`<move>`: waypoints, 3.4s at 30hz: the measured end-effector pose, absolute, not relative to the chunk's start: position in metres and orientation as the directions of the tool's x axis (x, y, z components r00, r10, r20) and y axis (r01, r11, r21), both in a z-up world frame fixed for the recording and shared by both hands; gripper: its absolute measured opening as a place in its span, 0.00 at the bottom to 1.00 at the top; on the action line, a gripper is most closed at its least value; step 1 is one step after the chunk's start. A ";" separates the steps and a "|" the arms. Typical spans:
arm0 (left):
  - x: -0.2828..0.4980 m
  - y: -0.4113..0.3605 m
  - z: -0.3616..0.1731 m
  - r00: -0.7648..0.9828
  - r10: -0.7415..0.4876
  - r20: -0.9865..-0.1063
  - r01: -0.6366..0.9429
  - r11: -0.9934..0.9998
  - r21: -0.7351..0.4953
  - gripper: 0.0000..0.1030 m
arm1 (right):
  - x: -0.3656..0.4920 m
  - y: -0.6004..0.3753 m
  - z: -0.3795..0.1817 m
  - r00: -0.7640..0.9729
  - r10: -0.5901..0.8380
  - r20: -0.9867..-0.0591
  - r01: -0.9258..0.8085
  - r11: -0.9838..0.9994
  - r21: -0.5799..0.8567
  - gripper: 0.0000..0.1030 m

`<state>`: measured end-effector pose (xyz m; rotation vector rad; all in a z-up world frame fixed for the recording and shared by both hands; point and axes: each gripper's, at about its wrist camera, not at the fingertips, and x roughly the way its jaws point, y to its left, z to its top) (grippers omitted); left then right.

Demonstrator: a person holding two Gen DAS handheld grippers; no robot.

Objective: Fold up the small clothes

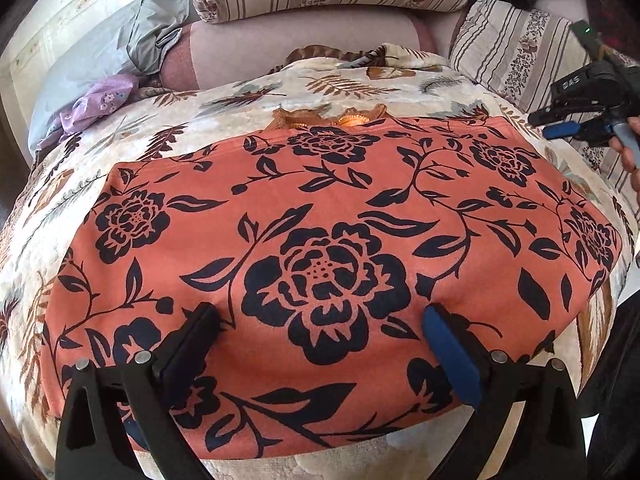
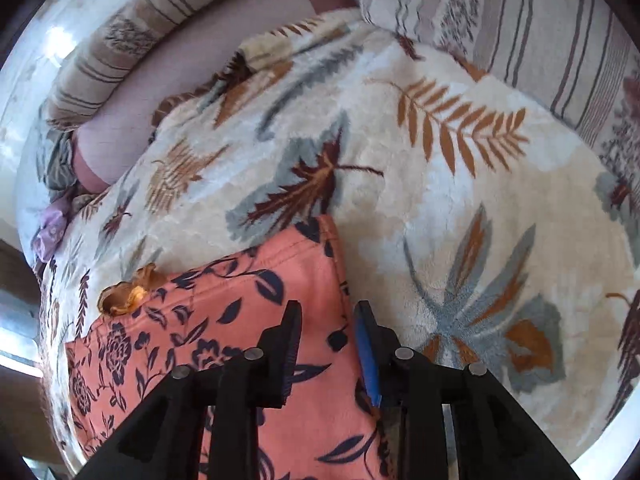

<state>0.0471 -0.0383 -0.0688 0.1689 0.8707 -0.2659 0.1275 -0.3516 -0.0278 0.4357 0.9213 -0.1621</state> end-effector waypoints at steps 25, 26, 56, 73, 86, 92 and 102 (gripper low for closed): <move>0.011 0.172 -0.046 0.651 -0.300 -0.697 -0.265 0.771 -0.579 0.98 | 0.037 -0.264 -0.093 0.668 0.404 -0.624 -0.035 0.855 0.517 0.98; 0.012 0.170 -0.051 0.628 -0.303 -0.717 -0.278 0.773 -0.570 0.98 | 0.036 -0.263 -0.093 0.670 0.401 -0.624 -0.040 0.859 0.510 0.98; 0.004 0.125 0.003 0.631 0.117 -0.766 -0.294 0.951 -0.096 0.72 | 0.033 -0.283 -0.096 0.655 0.493 -0.573 -0.043 0.781 0.623 0.98; 0.047 0.040 -0.070 0.686 0.050 -0.726 -0.059 0.998 0.013 0.98 | 0.034 -0.273 -0.097 0.664 0.458 -0.590 -0.060 0.820 0.569 0.98; 0.041 0.037 -0.073 0.721 0.068 -0.690 -0.064 0.997 0.031 1.00 | 0.033 -0.239 -0.100 0.694 0.296 -0.657 -0.087 0.940 0.331 0.99; 0.039 0.037 -0.073 0.726 0.070 -0.685 -0.065 0.997 0.032 1.00 | 0.032 -0.237 -0.101 0.697 0.272 -0.664 -0.085 0.950 0.300 0.99; 0.036 0.035 -0.073 0.735 0.082 -0.673 -0.076 0.996 0.038 1.00 | 0.030 -0.238 -0.101 0.694 0.287 -0.660 -0.096 0.946 0.310 0.99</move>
